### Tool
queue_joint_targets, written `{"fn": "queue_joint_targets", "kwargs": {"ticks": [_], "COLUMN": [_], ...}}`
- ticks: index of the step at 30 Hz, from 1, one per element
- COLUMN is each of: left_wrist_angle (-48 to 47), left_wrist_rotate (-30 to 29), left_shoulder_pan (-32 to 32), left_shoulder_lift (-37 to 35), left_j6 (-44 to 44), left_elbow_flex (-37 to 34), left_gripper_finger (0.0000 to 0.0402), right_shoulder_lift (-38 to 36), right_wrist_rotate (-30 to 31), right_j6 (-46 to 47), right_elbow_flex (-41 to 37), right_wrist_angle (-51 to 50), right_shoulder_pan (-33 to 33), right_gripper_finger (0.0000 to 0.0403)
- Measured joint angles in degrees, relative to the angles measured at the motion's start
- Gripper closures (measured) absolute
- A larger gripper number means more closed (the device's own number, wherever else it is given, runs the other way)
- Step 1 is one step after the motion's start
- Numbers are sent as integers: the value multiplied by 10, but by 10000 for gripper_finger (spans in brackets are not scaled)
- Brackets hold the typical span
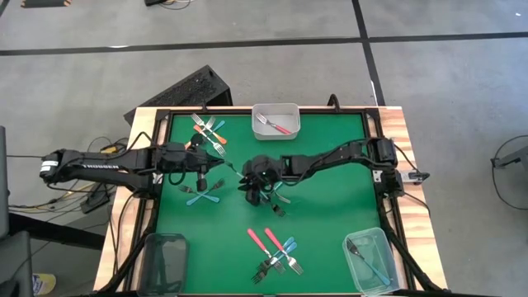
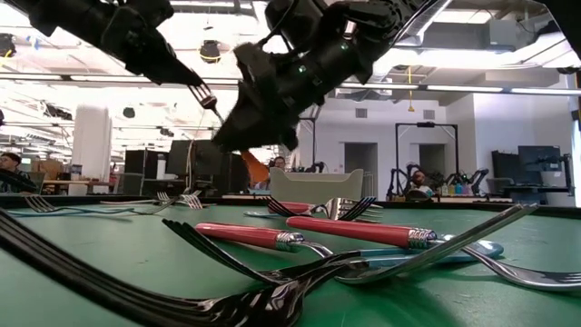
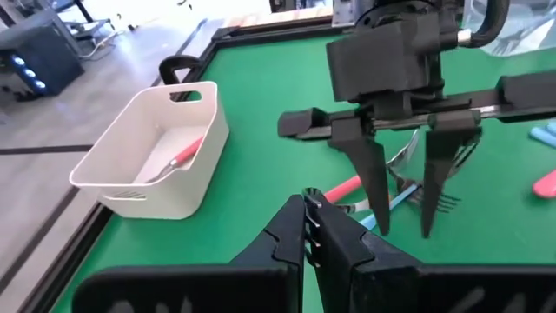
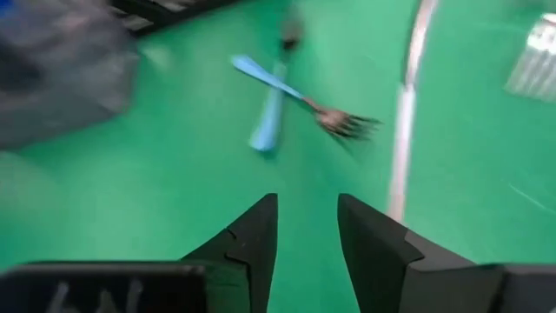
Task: Sort silverware by color (type)
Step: Put the orange fork into the black bin
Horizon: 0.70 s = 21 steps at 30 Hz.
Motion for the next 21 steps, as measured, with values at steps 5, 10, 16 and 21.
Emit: {"fn": "queue_joint_targets", "kwargs": {"ticks": [5,10,16,21], "left_wrist_angle": [-14,-29,-42,-17], "left_wrist_rotate": [-6,-12,-7,-8], "left_shoulder_pan": [-1,-1,-2,-1], "left_shoulder_lift": [0,0,0,0], "left_j6": [11,8,-20,-23], "left_elbow_flex": [0,0,0,0], "left_gripper_finger": [401,401,401,401], "right_shoulder_lift": [-4,-17,-37,-38], "right_wrist_rotate": [21,71,131,99], "right_j6": [-9,-45,-104,-111], "right_elbow_flex": [0,0,1,1], "right_wrist_angle": [-17,-3,10,7], "right_shoulder_pan": [5,11,16,10], "right_gripper_finger": [276,270,231,204]}}
